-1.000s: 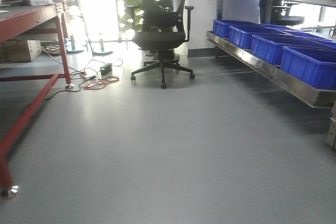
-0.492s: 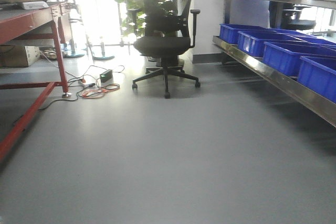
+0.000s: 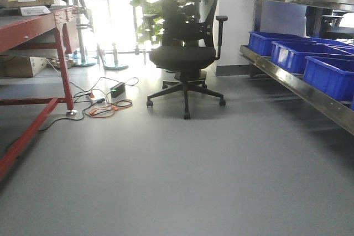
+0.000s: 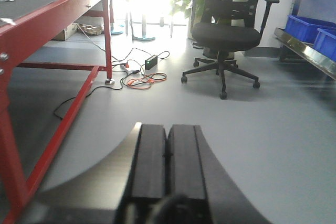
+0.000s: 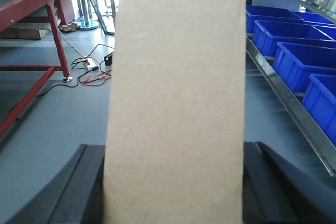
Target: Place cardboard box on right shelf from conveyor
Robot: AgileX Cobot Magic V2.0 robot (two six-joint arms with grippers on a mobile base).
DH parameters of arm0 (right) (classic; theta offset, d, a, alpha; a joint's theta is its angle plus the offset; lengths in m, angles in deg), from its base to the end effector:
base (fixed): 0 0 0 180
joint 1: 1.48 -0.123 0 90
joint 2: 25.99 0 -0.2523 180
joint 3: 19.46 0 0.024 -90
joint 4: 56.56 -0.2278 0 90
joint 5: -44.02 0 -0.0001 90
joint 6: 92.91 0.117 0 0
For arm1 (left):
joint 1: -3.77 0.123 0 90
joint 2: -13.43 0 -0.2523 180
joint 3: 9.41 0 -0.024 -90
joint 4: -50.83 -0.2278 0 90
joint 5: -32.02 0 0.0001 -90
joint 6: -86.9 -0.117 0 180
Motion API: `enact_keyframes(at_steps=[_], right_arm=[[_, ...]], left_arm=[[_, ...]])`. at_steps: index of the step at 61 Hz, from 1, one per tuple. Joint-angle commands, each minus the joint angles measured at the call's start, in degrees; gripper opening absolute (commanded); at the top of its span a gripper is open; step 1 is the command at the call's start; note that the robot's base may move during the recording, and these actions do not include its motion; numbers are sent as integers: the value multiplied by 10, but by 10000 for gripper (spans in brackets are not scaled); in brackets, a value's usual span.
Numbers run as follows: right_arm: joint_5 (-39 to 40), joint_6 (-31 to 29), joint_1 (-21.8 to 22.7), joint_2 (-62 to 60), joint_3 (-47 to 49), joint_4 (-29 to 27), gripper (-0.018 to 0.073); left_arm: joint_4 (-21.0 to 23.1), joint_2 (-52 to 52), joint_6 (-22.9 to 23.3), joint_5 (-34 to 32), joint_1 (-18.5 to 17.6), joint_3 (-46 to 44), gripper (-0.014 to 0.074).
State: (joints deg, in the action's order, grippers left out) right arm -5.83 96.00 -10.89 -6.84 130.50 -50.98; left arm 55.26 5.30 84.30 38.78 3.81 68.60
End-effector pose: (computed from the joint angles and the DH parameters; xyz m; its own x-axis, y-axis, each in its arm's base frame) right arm 0.0346 -0.0031 0.3546 -0.1605 0.0669 -0.9848 -0.0761 0.9939 0.0799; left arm 0.0927 -0.0010 0.1920 -0.0505 -0.0314 -0.9982 0.0068 0.9995 -0.0318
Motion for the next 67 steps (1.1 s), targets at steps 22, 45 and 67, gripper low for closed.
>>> enact_keyframes(at_steps=[22, 45, 67], right_arm=[[63, -6, 3, 10, 14, 8, 235], [63, -6, 3, 10, 14, 8, 235], [63, -6, 3, 10, 14, 8, 235]], left_arm=[[3, 10, 0, -50, 0, 5, -116], [3, 10, 0, -50, 0, 5, -116], [3, 10, 0, -50, 0, 5, -116]])
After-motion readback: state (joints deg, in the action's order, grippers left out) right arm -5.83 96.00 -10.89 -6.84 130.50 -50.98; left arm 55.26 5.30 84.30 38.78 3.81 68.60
